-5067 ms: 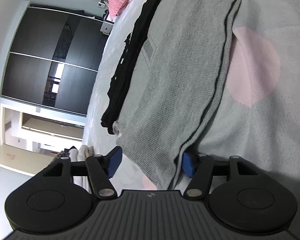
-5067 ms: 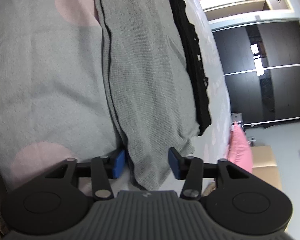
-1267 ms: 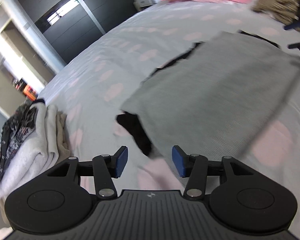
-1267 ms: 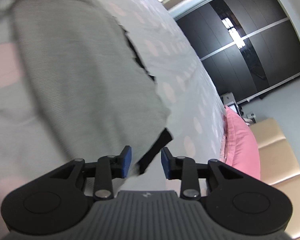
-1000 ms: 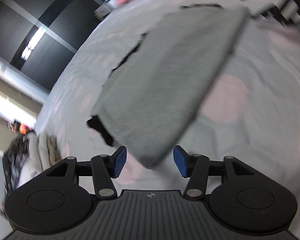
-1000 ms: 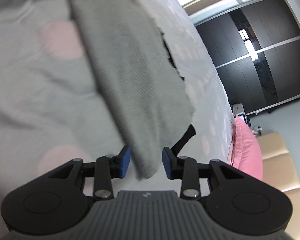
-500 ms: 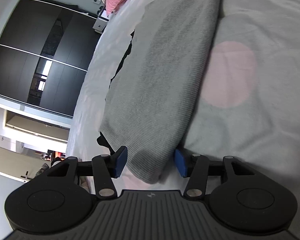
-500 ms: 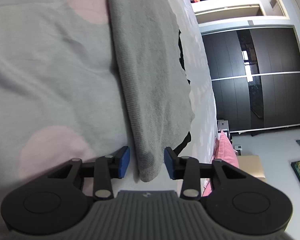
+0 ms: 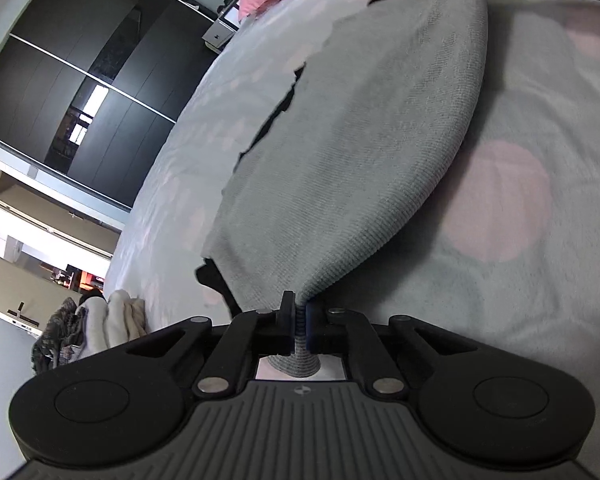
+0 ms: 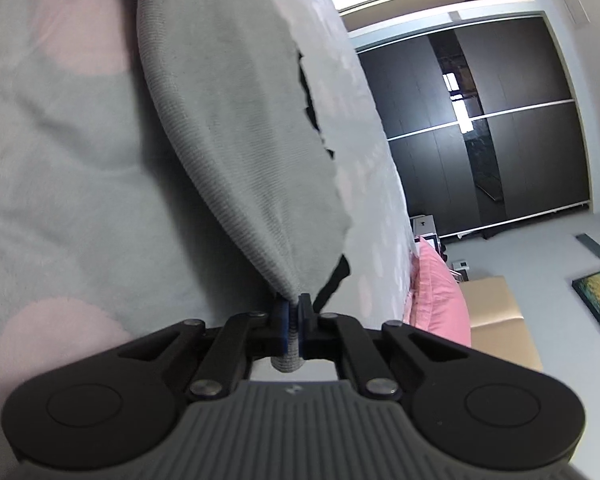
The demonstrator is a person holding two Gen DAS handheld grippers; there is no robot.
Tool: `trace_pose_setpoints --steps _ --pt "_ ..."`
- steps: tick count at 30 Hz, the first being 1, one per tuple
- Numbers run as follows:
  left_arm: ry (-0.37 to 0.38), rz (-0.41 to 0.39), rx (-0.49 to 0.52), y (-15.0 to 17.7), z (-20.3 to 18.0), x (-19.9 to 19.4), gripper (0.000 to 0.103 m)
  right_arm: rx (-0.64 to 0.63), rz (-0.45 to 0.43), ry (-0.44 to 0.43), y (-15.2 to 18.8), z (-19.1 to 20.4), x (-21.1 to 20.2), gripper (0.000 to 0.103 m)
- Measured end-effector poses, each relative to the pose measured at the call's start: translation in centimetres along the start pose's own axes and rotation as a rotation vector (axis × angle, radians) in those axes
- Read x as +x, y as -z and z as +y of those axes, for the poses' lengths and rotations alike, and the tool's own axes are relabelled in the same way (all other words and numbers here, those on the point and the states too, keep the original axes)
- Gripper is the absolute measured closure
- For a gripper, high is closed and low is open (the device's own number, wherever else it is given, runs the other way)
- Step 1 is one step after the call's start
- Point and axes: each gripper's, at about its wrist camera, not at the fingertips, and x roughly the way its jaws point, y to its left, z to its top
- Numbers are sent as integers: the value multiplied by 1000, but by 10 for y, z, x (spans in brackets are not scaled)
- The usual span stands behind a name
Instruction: Fold clothes
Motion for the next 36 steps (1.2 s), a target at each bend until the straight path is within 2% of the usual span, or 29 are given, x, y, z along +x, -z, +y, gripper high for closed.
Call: trace_pose_setpoints --steps 9,16,22,24,26,30,36 --pt "12 -29 9 6 25 -41 101 -6 -4 -27 9 -16 -44 100" --pt "57 -61 76 23 20 -86 101 -24 11 -133 14 -24 -100 100" --pt "117 -74 139 40 11 -115 101 -100 19 -250 12 -29 -136 99" --pt "138 -78 167 43 5 -118 101 -143 23 -296 14 -26 -141 99" --pt "190 -77 185 45 0 -117 101 -186 33 -333 17 -21 -142 99" --pt "273 -25 236 53 -15 -108 101 -226 59 -373 21 -8 -134 99" --pt "367 31 183 55 -20 -83 101 -276 79 -422 20 13 -116 99"
